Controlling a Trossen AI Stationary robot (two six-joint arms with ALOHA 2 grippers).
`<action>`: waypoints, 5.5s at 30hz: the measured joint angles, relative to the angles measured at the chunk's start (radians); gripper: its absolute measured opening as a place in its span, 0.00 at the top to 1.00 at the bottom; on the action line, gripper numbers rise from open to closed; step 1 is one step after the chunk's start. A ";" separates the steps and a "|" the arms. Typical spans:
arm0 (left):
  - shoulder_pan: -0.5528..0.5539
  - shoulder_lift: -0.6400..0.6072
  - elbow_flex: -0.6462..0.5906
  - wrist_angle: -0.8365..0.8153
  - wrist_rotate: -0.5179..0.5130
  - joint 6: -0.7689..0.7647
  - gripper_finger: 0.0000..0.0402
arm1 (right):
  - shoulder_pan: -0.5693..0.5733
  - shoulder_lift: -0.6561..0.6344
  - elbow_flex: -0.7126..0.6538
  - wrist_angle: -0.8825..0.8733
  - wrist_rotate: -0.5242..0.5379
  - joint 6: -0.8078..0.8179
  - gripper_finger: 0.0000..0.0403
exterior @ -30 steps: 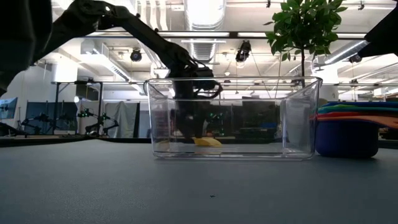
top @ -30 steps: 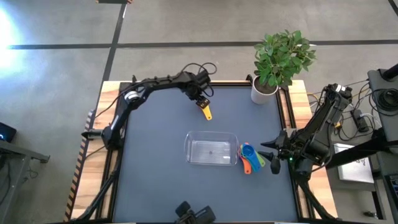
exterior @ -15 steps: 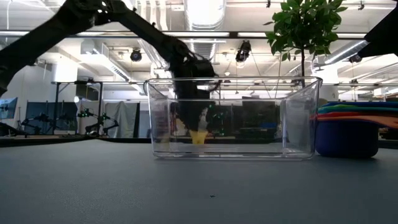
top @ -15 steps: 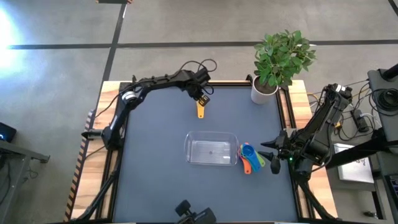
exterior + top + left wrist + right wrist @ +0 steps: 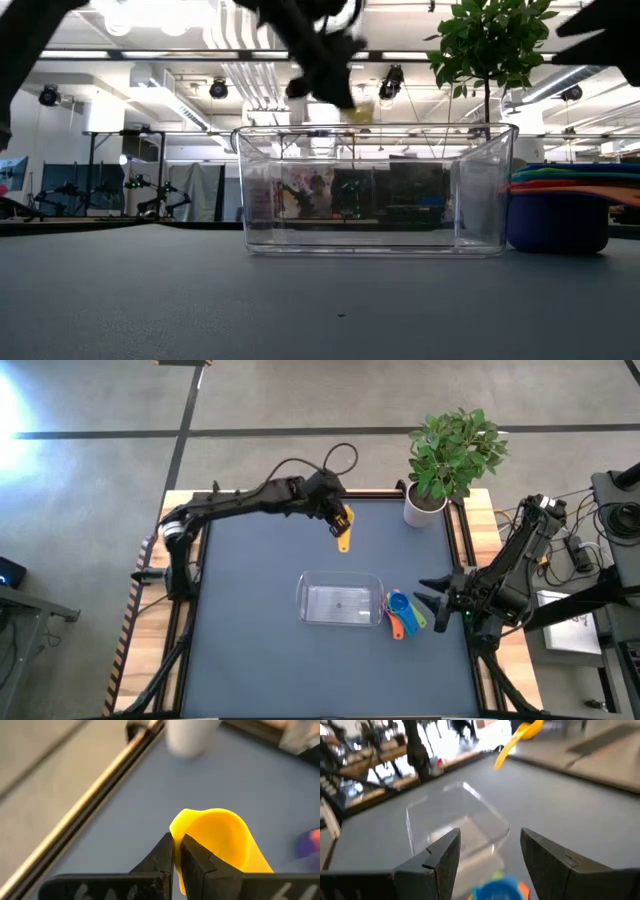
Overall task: Nest measuring cups in basket
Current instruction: Stack the yellow measuring cup on top of the blue measuring cup, then put the nested measuring cups into the transparent bin
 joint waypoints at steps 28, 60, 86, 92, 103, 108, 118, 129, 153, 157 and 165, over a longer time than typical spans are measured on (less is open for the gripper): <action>-0.287 -0.104 -0.368 0.857 -0.379 -0.047 1.00 | -0.389 0.026 0.000 0.612 0.057 -0.698 0.52; -0.291 -0.103 -0.370 0.856 -0.367 0.013 1.00 | -0.901 0.012 0.000 0.907 -0.713 -1.121 0.95; -0.316 -0.311 -0.468 0.615 -0.338 0.081 0.68 | -0.679 -0.198 -0.016 0.420 -0.760 -0.634 0.98; -0.350 -0.416 -0.705 0.874 -0.336 0.081 0.68 | -0.445 -0.225 -0.073 0.413 -0.669 -0.355 0.98; -0.423 -0.471 -0.921 1.163 -0.332 0.040 0.68 | -0.047 -0.174 -0.177 0.422 -0.421 0.147 0.98; -0.425 -0.458 -0.920 1.196 -0.332 0.040 0.68 | 0.002 -0.143 -0.207 0.424 -0.397 0.287 0.98; -0.425 -0.429 -0.920 1.213 -0.332 0.040 0.68 | 0.001 -0.136 -0.258 0.427 -0.423 0.396 0.98; -0.425 -0.390 -0.920 1.258 -0.331 0.035 0.68 | 0.001 -0.139 -0.261 0.452 -0.421 0.385 0.98; -0.425 -0.357 -0.920 1.309 -0.304 0.039 0.68 | -0.049 -0.154 -0.149 0.340 -0.454 0.171 0.58; -0.425 -0.356 -0.920 1.308 -0.304 0.040 0.68 | -0.052 -0.129 -0.029 0.177 -0.444 0.114 0.57; -0.425 -0.356 -0.921 1.301 -0.303 0.040 0.68 | -0.102 0.053 0.126 -0.104 -0.502 0.147 0.58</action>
